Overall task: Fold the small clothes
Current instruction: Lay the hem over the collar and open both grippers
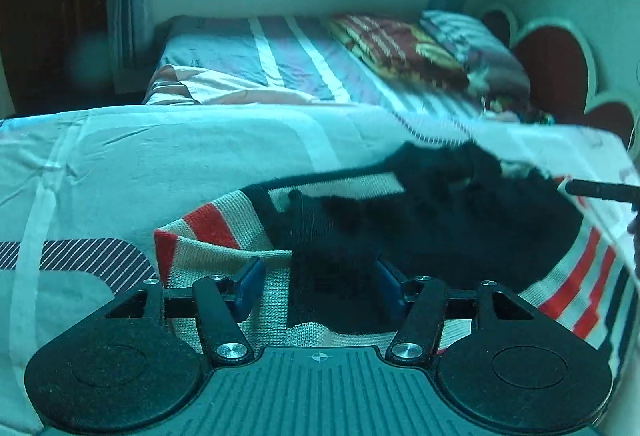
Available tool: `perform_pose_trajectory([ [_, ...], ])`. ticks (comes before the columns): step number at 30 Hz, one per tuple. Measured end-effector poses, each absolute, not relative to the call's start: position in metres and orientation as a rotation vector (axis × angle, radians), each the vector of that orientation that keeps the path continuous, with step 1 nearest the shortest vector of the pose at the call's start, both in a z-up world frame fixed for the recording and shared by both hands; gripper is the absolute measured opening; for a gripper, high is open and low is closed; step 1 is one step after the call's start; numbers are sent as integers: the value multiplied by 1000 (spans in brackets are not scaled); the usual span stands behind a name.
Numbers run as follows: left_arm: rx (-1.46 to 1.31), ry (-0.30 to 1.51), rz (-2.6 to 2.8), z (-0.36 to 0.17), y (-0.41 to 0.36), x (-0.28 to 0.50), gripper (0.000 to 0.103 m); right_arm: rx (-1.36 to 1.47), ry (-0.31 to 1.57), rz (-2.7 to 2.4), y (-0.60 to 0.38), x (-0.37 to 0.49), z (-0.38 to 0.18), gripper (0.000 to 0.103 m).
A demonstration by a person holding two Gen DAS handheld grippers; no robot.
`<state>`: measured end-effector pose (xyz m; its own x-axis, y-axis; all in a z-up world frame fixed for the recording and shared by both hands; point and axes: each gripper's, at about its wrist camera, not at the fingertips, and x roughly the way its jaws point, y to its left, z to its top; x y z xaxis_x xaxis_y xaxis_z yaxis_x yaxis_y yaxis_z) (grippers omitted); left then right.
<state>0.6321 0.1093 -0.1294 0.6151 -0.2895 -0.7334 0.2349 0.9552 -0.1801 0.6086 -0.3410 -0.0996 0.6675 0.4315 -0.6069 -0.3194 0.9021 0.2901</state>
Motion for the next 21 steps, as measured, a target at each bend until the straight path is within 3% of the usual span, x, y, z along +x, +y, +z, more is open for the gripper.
perform_pose_trajectory([
  [5,1,839,-320,-126,104,631,61,-35,751,426,-313,612,-110,31],
  [6,16,837,-319,-127,103,630,54,-54,752,433,-310,611,-111,28],
  [8,42,817,-305,-127,103,626,40,-92,749,449,-305,612,-113,11],
  [10,8,788,-305,-120,111,622,8,-135,724,446,-301,608,-112,6],
  [17,-36,601,-252,-88,122,605,6,-114,544,405,-312,596,-84,6],
  [21,-83,591,-193,-90,128,617,6,-100,526,363,-316,607,-83,6],
])
